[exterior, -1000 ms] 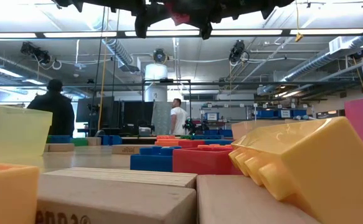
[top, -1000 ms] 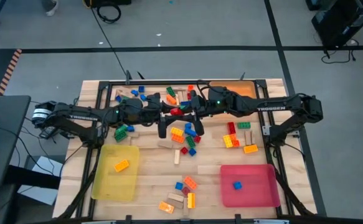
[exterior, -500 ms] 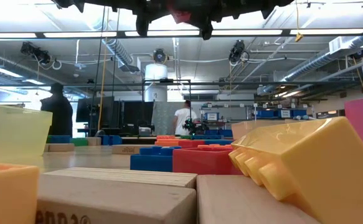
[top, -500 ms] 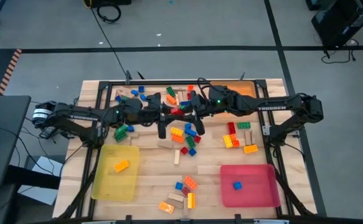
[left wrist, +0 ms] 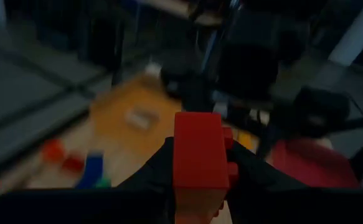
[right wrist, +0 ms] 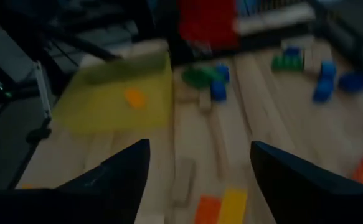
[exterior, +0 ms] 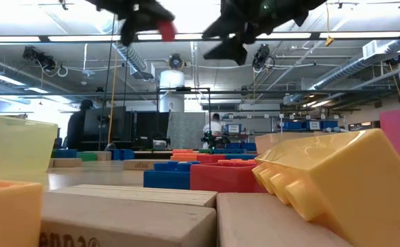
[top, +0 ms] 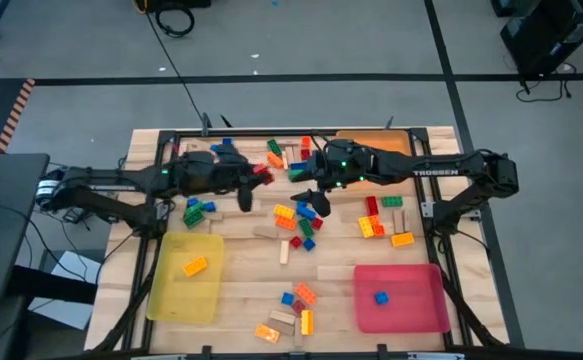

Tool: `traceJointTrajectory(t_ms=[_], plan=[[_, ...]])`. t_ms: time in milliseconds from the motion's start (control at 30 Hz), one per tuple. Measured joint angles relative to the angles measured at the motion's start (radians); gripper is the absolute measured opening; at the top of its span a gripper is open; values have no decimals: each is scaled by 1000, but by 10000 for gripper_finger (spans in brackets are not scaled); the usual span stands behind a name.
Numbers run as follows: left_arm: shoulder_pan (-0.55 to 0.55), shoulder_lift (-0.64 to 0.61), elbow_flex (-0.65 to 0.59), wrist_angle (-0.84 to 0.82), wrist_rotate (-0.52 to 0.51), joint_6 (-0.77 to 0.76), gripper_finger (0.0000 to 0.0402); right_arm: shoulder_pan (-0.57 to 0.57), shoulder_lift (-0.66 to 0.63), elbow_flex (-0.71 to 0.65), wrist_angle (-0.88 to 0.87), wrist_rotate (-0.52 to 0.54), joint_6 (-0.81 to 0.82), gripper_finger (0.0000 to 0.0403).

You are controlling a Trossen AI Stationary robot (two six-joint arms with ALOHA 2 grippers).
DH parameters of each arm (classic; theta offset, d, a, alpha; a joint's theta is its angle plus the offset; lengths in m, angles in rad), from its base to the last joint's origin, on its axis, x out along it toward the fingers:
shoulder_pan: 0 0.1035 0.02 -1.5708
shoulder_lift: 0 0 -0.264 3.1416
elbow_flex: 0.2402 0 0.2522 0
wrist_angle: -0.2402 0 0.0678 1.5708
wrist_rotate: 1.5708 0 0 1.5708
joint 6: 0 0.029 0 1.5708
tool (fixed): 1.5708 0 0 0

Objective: Sort blocks by size
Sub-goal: Put the large red game piece into the yellow bin

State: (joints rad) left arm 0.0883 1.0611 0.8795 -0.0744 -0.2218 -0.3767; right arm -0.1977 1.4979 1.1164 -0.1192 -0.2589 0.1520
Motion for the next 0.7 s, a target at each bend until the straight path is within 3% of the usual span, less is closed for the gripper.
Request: traceJointTrajectory(t_ms=[200, 433, 700], plan=[[-68, -105, 0, -411, -8, -225, 97, -23, 0, 0, -95, 3, 102, 292], [-267, -111, -1, -864, 46, -506, 97, -27, 0, 0, -94, 3, 194, 280], [-497, -91, -1, -1110, 136, -681, 97, -1, 0, 0, -89, 4, 318, 275]])
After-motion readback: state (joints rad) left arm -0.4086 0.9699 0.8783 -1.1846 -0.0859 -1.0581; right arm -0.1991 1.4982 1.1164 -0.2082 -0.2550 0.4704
